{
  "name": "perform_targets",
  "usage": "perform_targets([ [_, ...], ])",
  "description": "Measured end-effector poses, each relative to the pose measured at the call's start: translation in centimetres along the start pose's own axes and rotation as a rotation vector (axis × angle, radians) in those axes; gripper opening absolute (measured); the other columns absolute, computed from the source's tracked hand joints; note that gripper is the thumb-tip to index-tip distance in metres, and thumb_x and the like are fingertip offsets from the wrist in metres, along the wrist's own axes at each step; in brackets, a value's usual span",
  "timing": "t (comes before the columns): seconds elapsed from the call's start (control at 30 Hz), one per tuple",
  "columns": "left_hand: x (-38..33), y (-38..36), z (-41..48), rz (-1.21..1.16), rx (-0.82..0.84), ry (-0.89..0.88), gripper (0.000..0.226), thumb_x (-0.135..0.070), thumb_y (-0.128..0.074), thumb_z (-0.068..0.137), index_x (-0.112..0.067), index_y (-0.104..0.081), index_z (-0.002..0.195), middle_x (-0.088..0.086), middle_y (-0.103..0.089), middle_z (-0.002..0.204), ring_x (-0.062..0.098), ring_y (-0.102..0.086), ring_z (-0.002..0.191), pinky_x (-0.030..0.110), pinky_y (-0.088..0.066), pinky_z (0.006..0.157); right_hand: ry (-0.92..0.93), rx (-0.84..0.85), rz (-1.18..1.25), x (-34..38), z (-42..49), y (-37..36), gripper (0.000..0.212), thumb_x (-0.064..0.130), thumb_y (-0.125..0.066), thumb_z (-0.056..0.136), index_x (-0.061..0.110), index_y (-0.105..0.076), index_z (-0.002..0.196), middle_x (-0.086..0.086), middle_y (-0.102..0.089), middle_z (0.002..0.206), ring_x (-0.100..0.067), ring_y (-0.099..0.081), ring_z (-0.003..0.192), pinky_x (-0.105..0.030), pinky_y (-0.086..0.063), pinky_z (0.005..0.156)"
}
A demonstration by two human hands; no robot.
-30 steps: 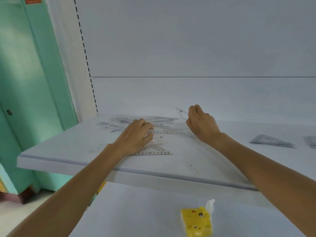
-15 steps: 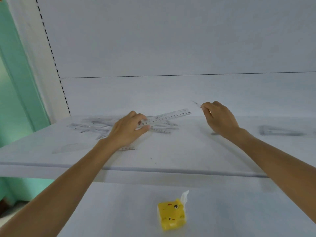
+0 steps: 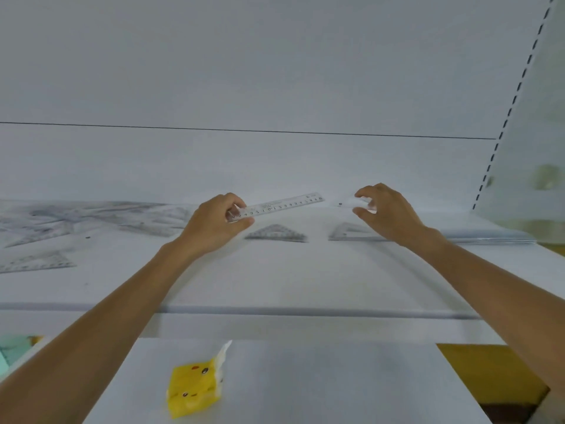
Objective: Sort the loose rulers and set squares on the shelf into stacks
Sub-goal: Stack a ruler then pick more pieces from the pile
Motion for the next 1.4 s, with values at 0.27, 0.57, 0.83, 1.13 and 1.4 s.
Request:
perform_targets([
  [0.27, -4.3, -3.9, 0.1, -0.078, 0.021, 0.052, 0.016, -0.034, -0.067, 0.08, -0.028, -0.058, 0.091, -0.007, -0.059, 0.097, 0.008, -0.055, 0.093, 0.025, -0.039, 0.078, 0.12, 0.201, 0.118, -3.8, -1.0, 0.1, 0.033, 0.025, -0.065, 0.084, 0.015, -0.058, 0.115, -0.005, -0.062, 0.111, -0.018, -0.057, 0.1, -0.034, -0.046, 0.091],
  [0.57, -6.8, -5.3, 0.1, -0.048, -0.037, 0.081, 0.016, -0.033, -0.068, 0.08, -0.026, -0.06, 0.092, -0.007, -0.06, 0.096, 0.006, -0.056, 0.09, 0.018, -0.038, 0.072, 0.11, 0.343, 0.213, -4.6, -1.1, -1.4, 0.03, 0.028, -0.055, 0.09, 0.015, -0.059, 0.116, -0.005, -0.059, 0.12, -0.02, -0.051, 0.114, -0.03, -0.038, 0.099],
  [0.83, -11.2, -8.2, 2.7, -0.008, -0.014, 0.034, 0.023, -0.033, -0.066, 0.081, -0.026, -0.064, 0.103, -0.011, -0.054, 0.09, 0.004, -0.053, 0.087, 0.016, -0.035, 0.071, 0.221, 0.262, 0.121, -6.9, -3.2, 2.1, 0.032, 0.03, -0.052, 0.092, 0.023, -0.052, 0.123, 0.002, -0.054, 0.123, -0.015, -0.047, 0.115, -0.028, -0.037, 0.096],
  [1.13, -20.8, -17.0, 6.5, -0.088, 0.127, -0.134, 0.024, -0.032, -0.065, 0.081, -0.024, -0.065, 0.104, -0.007, -0.051, 0.092, -0.002, -0.049, 0.079, 0.013, -0.034, 0.069, 0.006, 0.118, 0.083, -16.3, -10.1, 9.4, 0.025, 0.023, -0.057, 0.09, 0.019, -0.059, 0.114, 0.001, -0.06, 0.114, -0.014, -0.054, 0.102, -0.022, -0.039, 0.087],
  [1.4, -26.2, -22.7, 7.4, -0.153, 0.271, -0.211, 0.025, -0.035, -0.065, 0.081, -0.026, -0.066, 0.104, -0.001, -0.054, 0.102, 0.009, -0.055, 0.086, 0.007, -0.041, 0.063, -0.069, 0.215, -0.016, -17.8, -12.6, 9.6, 0.024, 0.033, -0.045, 0.093, 0.021, -0.059, 0.109, 0.004, -0.057, 0.115, -0.013, -0.048, 0.11, -0.022, -0.035, 0.088],
])
Point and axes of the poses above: each hand's wrist, its own z-axis towards the middle knuckle, its own y-axis out of the back of the hand, x = y × z, the point moved 1 cm from there along z, towards the middle knuckle
